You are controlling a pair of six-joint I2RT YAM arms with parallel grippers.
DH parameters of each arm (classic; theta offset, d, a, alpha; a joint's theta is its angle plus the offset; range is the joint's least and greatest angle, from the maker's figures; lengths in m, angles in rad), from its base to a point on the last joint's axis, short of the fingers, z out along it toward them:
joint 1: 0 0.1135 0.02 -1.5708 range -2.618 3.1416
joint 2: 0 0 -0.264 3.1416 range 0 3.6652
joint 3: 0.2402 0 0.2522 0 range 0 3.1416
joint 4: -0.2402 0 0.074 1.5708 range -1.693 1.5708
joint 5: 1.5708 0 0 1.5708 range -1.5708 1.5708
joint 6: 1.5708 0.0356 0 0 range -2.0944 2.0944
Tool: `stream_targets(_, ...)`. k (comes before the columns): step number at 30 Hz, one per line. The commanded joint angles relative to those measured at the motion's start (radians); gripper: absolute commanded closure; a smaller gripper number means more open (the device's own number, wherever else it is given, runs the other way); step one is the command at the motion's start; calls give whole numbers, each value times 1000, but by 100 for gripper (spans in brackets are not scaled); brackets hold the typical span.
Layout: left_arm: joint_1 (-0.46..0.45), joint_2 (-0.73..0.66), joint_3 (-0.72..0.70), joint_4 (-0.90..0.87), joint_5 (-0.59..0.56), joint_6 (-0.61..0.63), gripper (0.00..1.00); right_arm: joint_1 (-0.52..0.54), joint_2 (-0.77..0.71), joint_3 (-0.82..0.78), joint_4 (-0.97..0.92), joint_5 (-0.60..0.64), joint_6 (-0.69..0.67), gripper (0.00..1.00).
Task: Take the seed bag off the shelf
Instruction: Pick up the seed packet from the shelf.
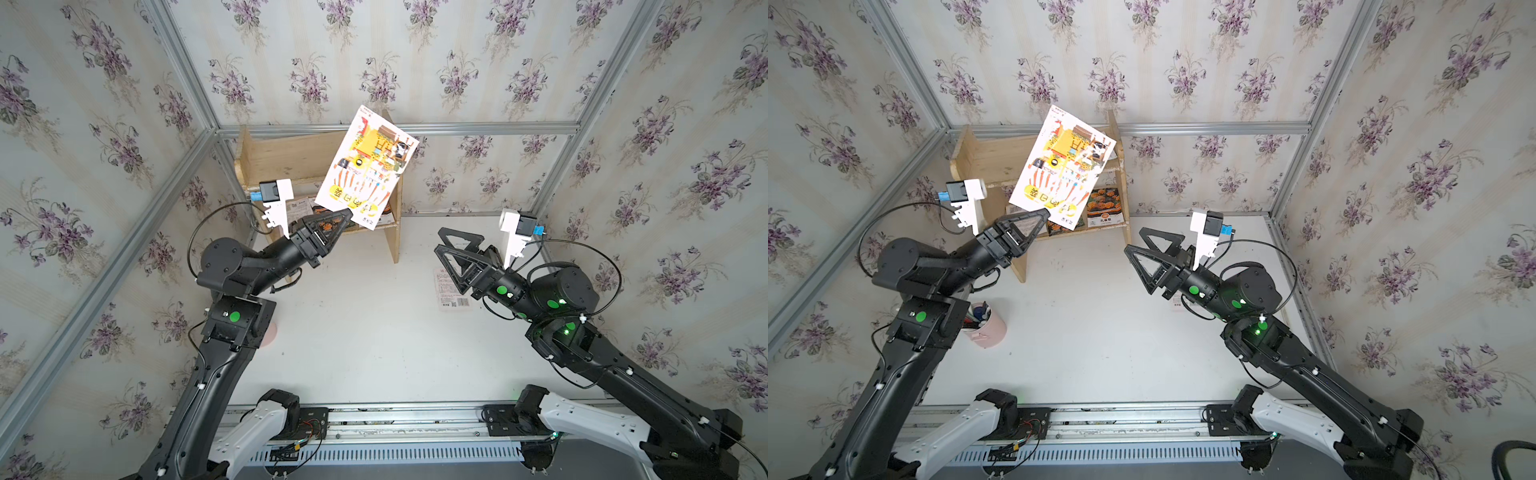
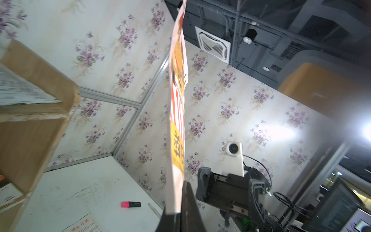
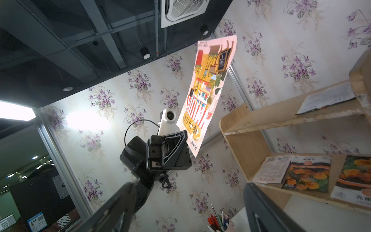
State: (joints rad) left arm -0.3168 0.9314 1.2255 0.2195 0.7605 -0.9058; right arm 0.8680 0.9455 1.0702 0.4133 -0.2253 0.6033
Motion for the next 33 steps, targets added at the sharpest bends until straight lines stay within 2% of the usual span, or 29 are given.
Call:
stream_targets(1, -79, -3, 0, 66, -43, 78, 100, -1, 41, 58, 58, -20, 0, 15)
stream_targets(3, -129, 5, -3, 80, -50, 88, 100, -1, 73, 97, 63, -36, -3, 17)
stream_targets(6, -181, 19, -5, 81, -62, 108, 100, -1, 108, 142, 63, -53, -6, 25)
stream_targets(10, -217, 35, -3, 82, -70, 120, 100, -1, 128, 170, 69, -67, -8, 35)
stream_targets(23, -261, 48, -11, 73, -93, 145, 100, -1, 127, 181, 58, -51, -23, 88)
stream_targets(28, -264, 49, -4, 66, -97, 150, 100, -1, 134, 192, 47, -51, -27, 99)
stream_targets(31, -266, 50, 1, 59, -97, 155, 100, -1, 138, 195, 42, -46, -26, 100)
stream_targets(32, -266, 48, 2, 50, -104, 158, 94, -1, 139, 196, 37, -40, -28, 100)
stream_targets(33, -266, 46, 3, 43, -111, 167, 80, -2, 139, 196, 33, -26, -32, 100)
